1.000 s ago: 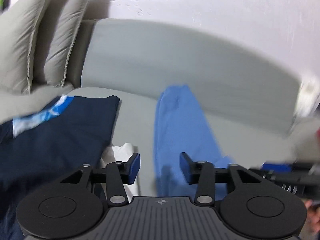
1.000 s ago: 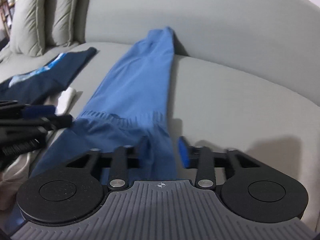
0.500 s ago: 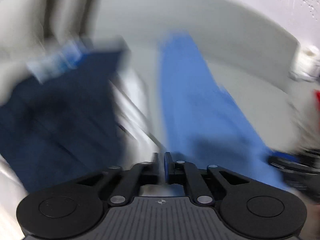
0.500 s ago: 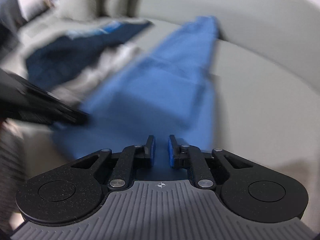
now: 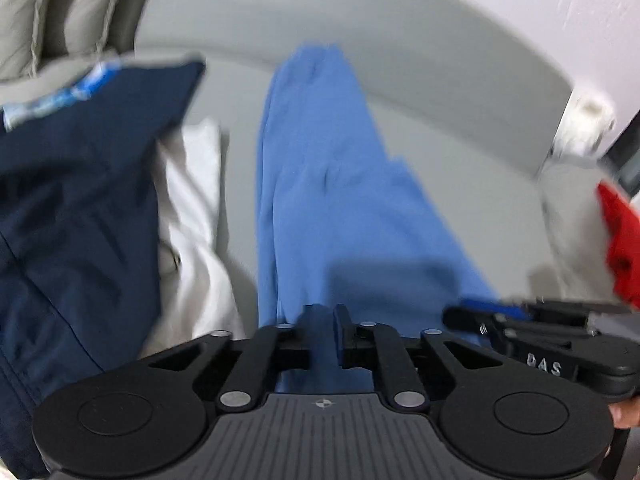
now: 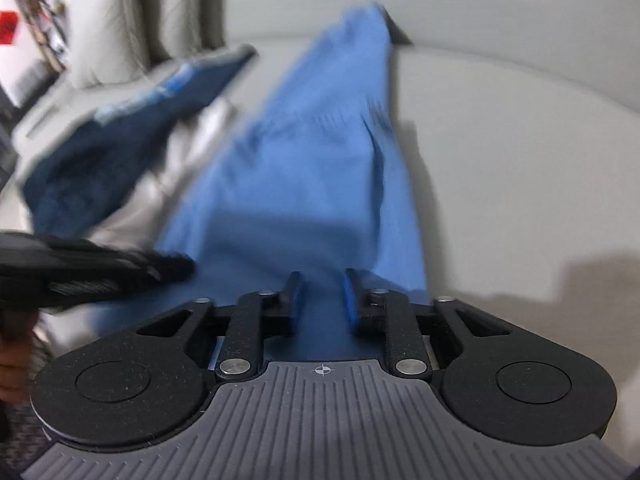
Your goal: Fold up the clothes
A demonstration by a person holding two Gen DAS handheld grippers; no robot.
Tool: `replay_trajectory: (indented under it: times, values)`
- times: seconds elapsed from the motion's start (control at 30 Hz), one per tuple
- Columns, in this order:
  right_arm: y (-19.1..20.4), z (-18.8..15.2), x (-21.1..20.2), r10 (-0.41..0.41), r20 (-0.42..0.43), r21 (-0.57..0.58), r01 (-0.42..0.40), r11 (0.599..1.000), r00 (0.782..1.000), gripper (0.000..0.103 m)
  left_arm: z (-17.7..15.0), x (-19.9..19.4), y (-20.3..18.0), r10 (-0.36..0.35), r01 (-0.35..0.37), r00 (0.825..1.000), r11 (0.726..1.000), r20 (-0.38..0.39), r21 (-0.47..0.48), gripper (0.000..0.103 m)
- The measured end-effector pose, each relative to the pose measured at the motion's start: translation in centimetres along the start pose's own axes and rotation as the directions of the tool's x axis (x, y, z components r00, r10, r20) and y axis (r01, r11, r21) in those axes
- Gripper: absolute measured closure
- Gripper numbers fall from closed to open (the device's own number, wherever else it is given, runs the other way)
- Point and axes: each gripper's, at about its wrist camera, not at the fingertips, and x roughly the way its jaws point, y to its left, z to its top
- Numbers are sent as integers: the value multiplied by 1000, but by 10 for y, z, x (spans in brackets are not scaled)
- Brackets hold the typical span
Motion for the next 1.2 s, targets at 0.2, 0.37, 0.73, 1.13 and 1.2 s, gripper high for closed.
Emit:
replay_trajectory:
  times: [0.2,0.37,0.73,1.13,1.2]
  values:
    - [-8,22,-20,-18,126,-16,20,1000,992,69,35,26,-10,29,-34,995,998,93,47,69]
    - [-20,46,-7,-60,96,34,57,998,994,61,20,20,-10,48,-48,997,999,-61,3,50]
    - [-59,-40,-75,61,34,392,-70,917,998,43,-43,-31,-6,114,-145,970,981,-216,-131,28]
    - [-56,-87,-95,59,129,256,-90,962,990,57,-45,-34,-53,93,-83,994,983,-55,165,59]
    - [-43,-87,-94,26,115,61,-33,998,993,59,-48,-21,-50,122,-109,989,983,-82,149,61]
